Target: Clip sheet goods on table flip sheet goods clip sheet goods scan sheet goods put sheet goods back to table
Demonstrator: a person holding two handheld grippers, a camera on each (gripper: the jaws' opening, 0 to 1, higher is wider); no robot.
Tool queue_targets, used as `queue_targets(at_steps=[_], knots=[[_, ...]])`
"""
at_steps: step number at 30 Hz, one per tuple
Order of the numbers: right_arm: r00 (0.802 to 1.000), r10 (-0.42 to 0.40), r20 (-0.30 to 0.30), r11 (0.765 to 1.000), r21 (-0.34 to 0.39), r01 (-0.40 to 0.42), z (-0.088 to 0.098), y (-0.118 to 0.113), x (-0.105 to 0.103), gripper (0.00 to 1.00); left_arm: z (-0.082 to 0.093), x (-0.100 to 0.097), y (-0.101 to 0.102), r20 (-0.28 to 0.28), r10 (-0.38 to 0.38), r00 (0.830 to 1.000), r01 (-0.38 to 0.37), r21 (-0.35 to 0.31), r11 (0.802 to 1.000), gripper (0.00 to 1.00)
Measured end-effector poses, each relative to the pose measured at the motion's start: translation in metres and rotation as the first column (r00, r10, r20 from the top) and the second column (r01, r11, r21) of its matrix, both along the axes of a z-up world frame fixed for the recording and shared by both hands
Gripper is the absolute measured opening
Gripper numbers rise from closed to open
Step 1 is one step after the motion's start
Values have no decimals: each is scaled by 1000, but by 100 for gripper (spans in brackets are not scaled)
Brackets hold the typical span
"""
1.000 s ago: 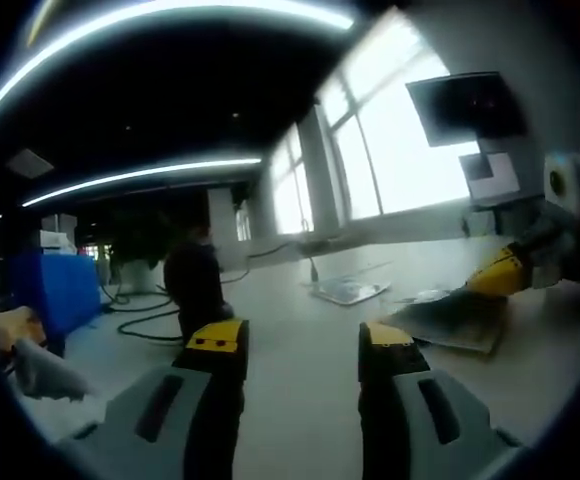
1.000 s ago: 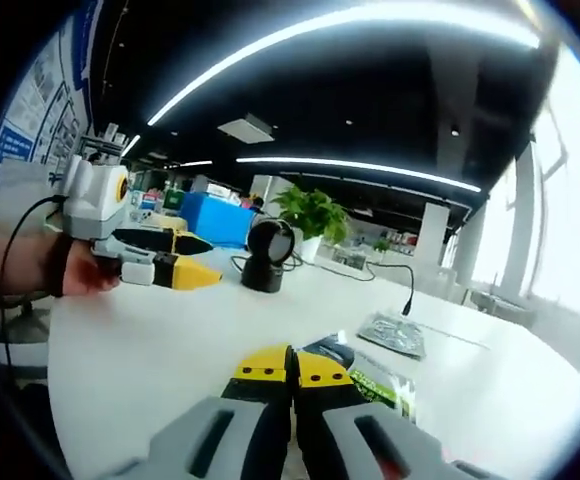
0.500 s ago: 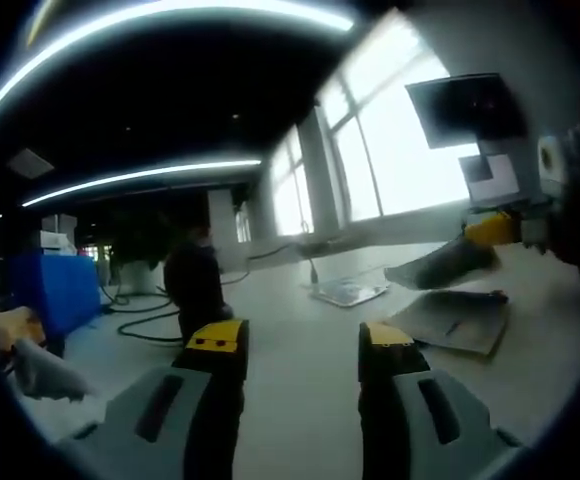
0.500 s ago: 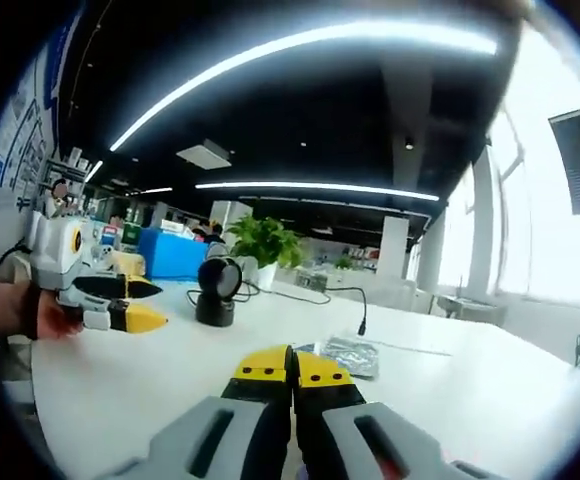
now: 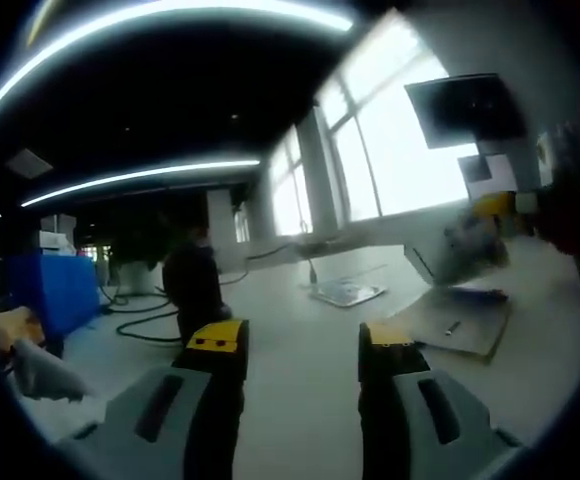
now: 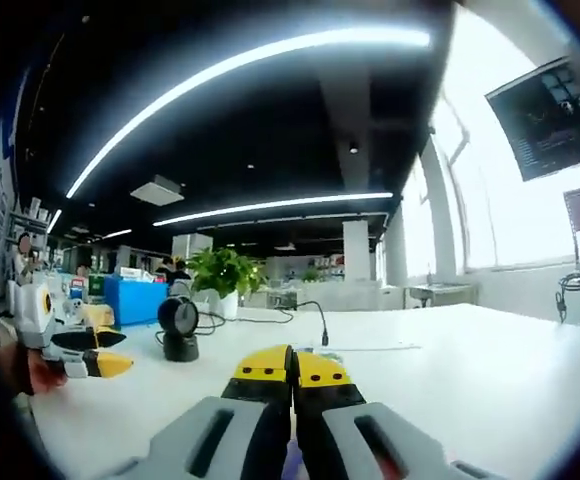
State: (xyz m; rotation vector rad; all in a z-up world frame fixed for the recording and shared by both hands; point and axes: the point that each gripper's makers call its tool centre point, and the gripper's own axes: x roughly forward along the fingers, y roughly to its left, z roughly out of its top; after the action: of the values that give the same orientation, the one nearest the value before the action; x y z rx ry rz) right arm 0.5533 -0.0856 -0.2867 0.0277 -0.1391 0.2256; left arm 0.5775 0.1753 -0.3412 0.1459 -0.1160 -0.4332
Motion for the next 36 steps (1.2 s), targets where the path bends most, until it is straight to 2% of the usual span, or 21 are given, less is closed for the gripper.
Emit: queue_targets(at_steps=[2,7,10,12,14,18,23,27,32,36], knots=[[1000,-16,-4,1000,-11,16,-1,-6,1,0,1,0,0,2,0,1000,0,-2,1000,36],[999,-42,8,998,47,41,4,-23,1,0,0,2,3,-8,5,1000,-5,-19,1000,36],[998,-62,17,994,89,60,7,-33,1,0,-2,2,1,-9,2,1000,-2,-1,1000,36],[997,-72,0,982,178,71,6,-40,1,0,-2,1,0,-9,1,1000,-1,4,1000,36],[994,-109,-2,970,220,107,5,-54,1,0,-2,2,1,-12,0,1000,0,-4,1000,36],[991,-132,-1,960,250,128,3,-65,-1,0,-1,3,4,-21,-6,1000,6,-41,999,36],[987,-158,-6,948,278,153,-3,-77,-2,0,-3,3,2,-25,-4,1000,3,-21,1000,36],[986,-167,-19,924,347,163,-9,-85,-3,0,-4,2,0,-27,-7,1000,7,-9,1000,36],[986,-162,-22,891,427,156,-6,-90,-5,0,-2,2,3,-19,-2,1000,2,-25,1000,36],[986,-162,-29,895,418,159,-6,-91,-6,0,-2,1,0,-19,-12,1000,12,-16,1000,36]])
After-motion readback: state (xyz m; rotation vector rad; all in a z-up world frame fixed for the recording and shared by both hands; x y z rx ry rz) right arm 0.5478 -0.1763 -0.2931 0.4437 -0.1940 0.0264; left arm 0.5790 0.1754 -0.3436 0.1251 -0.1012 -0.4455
